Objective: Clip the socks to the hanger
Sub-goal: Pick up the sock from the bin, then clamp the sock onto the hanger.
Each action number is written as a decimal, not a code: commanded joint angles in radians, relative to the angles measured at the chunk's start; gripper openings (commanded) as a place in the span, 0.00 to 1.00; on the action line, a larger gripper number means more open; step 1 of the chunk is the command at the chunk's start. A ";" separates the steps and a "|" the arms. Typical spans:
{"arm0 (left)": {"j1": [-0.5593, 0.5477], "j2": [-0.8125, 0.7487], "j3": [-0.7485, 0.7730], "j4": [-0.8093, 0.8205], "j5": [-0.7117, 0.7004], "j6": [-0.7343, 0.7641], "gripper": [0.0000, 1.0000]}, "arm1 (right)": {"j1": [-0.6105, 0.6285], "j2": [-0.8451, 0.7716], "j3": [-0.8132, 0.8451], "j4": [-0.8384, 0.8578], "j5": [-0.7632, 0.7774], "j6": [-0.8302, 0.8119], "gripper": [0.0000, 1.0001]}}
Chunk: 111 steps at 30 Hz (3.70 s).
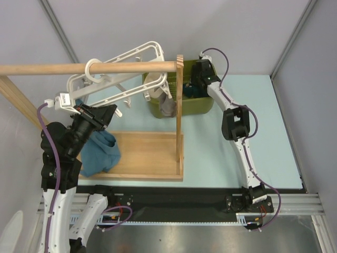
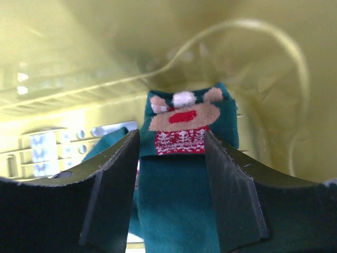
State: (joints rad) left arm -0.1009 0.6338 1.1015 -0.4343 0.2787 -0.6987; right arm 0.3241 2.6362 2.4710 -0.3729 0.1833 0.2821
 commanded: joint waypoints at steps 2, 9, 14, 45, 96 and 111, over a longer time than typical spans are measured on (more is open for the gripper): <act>-0.013 0.040 -0.003 -0.155 0.019 0.005 0.00 | 0.016 0.022 0.048 0.020 0.041 -0.020 0.57; -0.013 0.029 -0.009 -0.164 0.036 0.005 0.00 | 0.035 0.079 0.075 0.061 0.077 -0.040 0.52; -0.013 0.027 0.001 -0.195 0.037 0.018 0.00 | 0.035 0.077 0.071 0.066 0.096 -0.037 0.24; -0.014 -0.002 -0.019 -0.218 0.057 -0.016 0.00 | -0.065 -0.557 -0.436 0.213 -0.457 0.179 0.00; -0.013 0.027 -0.025 -0.196 0.155 -0.119 0.00 | 0.724 -1.739 -1.607 0.561 -0.643 -0.167 0.00; -0.013 0.104 0.047 -0.238 0.231 -0.238 0.00 | 0.756 -1.420 -1.557 1.166 -0.647 -0.199 0.00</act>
State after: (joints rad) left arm -0.1005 0.6994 1.1603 -0.5091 0.3885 -0.8932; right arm 1.0760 1.1847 0.8539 0.6136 -0.4652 0.1112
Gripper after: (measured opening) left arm 0.276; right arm 0.023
